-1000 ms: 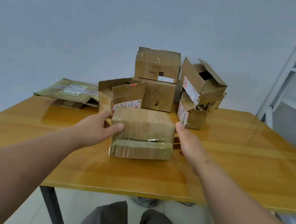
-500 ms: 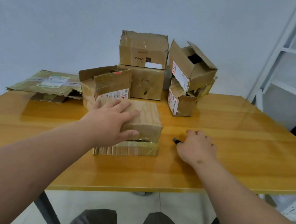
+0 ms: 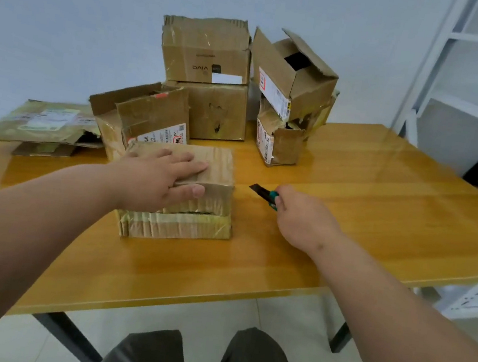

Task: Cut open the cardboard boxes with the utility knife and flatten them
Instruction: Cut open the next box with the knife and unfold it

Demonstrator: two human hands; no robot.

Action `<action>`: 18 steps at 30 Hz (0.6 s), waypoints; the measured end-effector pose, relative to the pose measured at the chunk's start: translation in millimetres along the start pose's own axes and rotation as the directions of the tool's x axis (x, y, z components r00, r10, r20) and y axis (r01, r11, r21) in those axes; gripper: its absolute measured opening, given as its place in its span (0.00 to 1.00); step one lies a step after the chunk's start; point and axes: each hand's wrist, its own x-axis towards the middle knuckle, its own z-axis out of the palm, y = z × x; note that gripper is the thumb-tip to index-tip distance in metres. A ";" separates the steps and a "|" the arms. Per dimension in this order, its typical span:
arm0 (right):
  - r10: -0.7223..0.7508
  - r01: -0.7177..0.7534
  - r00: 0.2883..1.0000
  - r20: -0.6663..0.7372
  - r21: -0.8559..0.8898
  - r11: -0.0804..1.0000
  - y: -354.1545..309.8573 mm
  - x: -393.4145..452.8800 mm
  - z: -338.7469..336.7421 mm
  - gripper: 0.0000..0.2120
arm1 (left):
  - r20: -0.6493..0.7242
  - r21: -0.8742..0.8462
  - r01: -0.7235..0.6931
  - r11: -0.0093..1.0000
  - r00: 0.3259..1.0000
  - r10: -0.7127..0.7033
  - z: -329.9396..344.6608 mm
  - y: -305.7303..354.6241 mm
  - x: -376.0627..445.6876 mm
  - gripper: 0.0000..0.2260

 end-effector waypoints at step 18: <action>-0.297 0.336 0.924 -0.239 0.140 0.932 -9.7 -37.0 13.3 0.10 | 0.050 -0.029 0.001 1.000 0.999 0.001 -0.9 -2.1 4.9 0.38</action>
